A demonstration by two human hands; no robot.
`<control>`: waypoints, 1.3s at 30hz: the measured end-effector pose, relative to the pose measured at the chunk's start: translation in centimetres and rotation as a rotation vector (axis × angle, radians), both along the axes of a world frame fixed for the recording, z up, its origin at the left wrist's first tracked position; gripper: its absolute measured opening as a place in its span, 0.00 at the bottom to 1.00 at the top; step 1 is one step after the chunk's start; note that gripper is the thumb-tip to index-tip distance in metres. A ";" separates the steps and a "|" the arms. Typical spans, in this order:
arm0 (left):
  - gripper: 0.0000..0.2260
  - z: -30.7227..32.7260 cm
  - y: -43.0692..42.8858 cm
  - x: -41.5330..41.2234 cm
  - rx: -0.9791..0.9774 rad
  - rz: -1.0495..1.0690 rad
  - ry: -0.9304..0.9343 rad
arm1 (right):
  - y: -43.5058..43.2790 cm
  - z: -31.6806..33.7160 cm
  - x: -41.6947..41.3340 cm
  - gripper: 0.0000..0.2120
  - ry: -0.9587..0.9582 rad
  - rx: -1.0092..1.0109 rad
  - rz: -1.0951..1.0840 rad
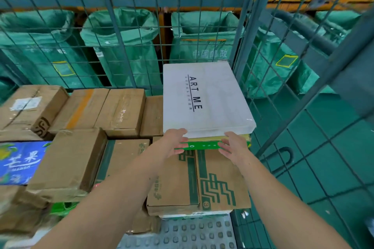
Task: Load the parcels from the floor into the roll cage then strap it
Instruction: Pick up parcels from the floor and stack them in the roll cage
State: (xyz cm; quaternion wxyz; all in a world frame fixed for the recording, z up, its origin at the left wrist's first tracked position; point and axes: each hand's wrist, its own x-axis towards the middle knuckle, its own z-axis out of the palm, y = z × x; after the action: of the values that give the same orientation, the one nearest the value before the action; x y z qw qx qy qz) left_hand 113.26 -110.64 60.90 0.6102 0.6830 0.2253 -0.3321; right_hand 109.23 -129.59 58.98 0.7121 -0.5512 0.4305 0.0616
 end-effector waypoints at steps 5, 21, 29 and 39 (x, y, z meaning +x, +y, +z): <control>0.12 1.8 1.4 -2.5 -0.020 -0.100 -0.061 | 2.8 2.5 -3.5 0.10 -0.088 -0.014 -0.101; 0.10 3.3 5.5 -18.2 -0.039 -0.638 -0.395 | 15.2 3.9 -27.5 0.16 -0.180 -0.271 -0.583; 0.04 1.7 1.0 -31.1 -0.137 -1.056 -0.332 | 17.0 2.8 -43.9 0.16 -0.094 -0.335 -0.960; 0.02 1.8 -1.5 -51.3 -0.180 -1.384 -0.303 | 20.9 1.8 -65.2 0.20 0.021 -0.327 -1.299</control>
State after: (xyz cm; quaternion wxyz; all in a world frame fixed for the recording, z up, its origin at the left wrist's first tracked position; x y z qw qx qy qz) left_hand 61.99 -112.19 62.69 0.3380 0.6548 -0.3755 -0.5621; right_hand 43.98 -108.69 60.80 0.5077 -0.2802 0.6856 -0.4401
